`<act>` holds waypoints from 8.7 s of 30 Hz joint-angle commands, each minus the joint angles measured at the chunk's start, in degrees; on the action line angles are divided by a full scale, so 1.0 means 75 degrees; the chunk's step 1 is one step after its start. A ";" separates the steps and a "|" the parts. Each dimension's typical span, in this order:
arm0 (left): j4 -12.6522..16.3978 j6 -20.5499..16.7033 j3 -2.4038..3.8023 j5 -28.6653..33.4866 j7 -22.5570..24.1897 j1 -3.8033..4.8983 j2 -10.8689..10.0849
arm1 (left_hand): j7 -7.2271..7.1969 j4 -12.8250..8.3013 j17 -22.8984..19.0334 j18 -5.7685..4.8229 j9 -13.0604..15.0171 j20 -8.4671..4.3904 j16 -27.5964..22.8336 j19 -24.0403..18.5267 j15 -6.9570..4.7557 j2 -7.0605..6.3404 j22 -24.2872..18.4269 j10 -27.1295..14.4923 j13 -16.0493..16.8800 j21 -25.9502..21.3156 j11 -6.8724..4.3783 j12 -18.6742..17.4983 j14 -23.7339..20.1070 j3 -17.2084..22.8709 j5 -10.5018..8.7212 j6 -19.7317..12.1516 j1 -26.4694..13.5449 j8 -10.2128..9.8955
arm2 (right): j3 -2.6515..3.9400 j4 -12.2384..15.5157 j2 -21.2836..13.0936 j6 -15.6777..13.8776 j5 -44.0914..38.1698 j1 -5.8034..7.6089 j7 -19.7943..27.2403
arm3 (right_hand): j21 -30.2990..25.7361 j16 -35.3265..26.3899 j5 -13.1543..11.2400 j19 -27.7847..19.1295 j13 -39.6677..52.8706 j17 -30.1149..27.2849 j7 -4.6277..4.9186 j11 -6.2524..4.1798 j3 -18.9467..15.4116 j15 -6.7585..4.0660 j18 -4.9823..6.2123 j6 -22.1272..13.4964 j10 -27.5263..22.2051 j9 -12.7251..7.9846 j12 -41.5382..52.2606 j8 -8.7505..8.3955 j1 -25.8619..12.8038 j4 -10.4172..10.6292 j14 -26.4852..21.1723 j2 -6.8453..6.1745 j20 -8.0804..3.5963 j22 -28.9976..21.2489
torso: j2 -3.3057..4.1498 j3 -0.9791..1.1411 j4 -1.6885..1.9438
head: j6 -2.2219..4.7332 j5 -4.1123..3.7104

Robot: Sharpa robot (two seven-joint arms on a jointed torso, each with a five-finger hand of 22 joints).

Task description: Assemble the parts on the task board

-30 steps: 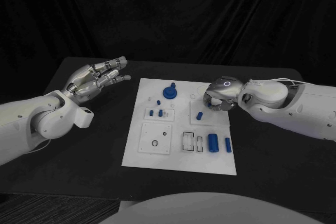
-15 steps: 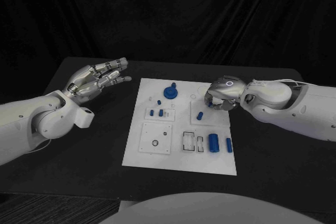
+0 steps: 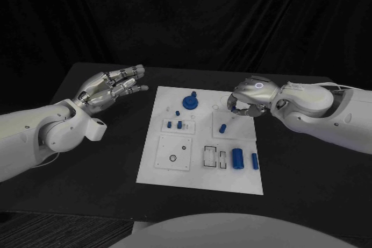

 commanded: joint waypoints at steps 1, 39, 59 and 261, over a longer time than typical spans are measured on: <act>-0.0002 0.0108 0.0007 0.0049 0.0029 -0.0012 0.0018 | 0.0021 -0.0030 0.0006 0.0091 0.0007 0.0009 0.0040 0.0064 0.0004 -0.0009 0.0005 0.0022 0.0009 0.0040 0.0055 0.0025 0.0059 -0.0002 0.0035 0.0039 0.0096 0.0030 | 0.0005 0.0264 -0.0068 -0.0190 -0.0025 0.0140 -0.0210 | -0.0055 -0.0042 -0.0044 0.0005 -0.0011 -0.0017 0.0015 -0.0058 0.0019 0.0054 -0.0112 0.0035 0.0112 -0.0003 0.0003 -0.0053 0.0041 -0.0050 -0.0015 -0.0017 0.0052 0.0959 | 0.0010 -0.0001 0.0013 | -0.0001 0.0003; -0.0035 0.0109 0.0008 0.0048 0.0039 -0.0017 0.0241 | 0.0105 -0.0065 -0.0099 0.0083 0.0014 -0.0131 -0.0038 -0.0326 -0.0255 0.0019 -0.0669 0.0034 0.0008 -0.0168 0.0174 0.0014 -0.0245 0.0022 0.0130 0.0077 0.0208 0.0066 | 0.0008 0.0877 0.1857 0.0640 -0.0025 -0.0326 -0.0038 | 0.0059 0.0177 -0.0134 0.0040 -0.0092 0.0210 0.0073 -0.0033 0.0109 0.0100 -0.0119 0.0118 0.0297 -0.0096 -0.0108 -0.0214 0.0121 -0.0235 0.0103 -0.0045 0.0097 0.0981 | -0.0014 -0.0004 0.0019 | -0.0001 0.0286; -0.0042 0.0016 0.0009 0.0048 -0.0062 -0.0017 0.0265 | 0.0128 -0.0054 -0.0077 0.0091 0.0021 -0.0132 0.0029 -0.0264 -0.0137 0.0016 -0.0587 0.0070 0.0014 -0.0149 0.0206 0.0054 -0.0166 0.0016 0.0159 0.0132 0.0203 0.0088 | 0.0008 0.0727 0.2005 0.0751 -0.0025 -0.0547 -0.0074 | 0.0018 0.0190 -0.0097 0.0027 -0.0100 0.0222 0.0091 -0.0018 0.0117 0.0111 -0.0110 0.0089 0.0296 -0.0120 -0.0129 -0.0263 0.0107 -0.0257 0.0105 -0.0054 0.0104 0.0971 | 0.0013 0.0000 0.0015 | -0.0001 0.0410; -0.0217 0.0589 0.0008 0.0048 -0.0493 -0.0192 0.0410 | 0.0237 -0.0160 -0.0053 0.0091 0.0050 -0.0007 0.0242 0.0085 0.0066 0.0155 -0.0441 0.0394 0.0081 0.0003 0.0379 0.0475 0.0033 0.0215 0.0284 0.0415 0.0412 0.0202 | 0.0002 0.0540 0.0273 0.0479 0.1465 -0.0625 -0.0147 | 0.0035 0.0644 -0.0923 0.0215 -0.0705 0.0430 0.0044 -0.0009 -0.1165 0.0119 -0.0118 0.0055 -0.0059 -0.0860 0.0156 -0.0043 0.0746 0.0236 0.0217 0.0537 0.0120 0.0991 | 0.0020 0.0017 0.0008 | -0.0001 0.0407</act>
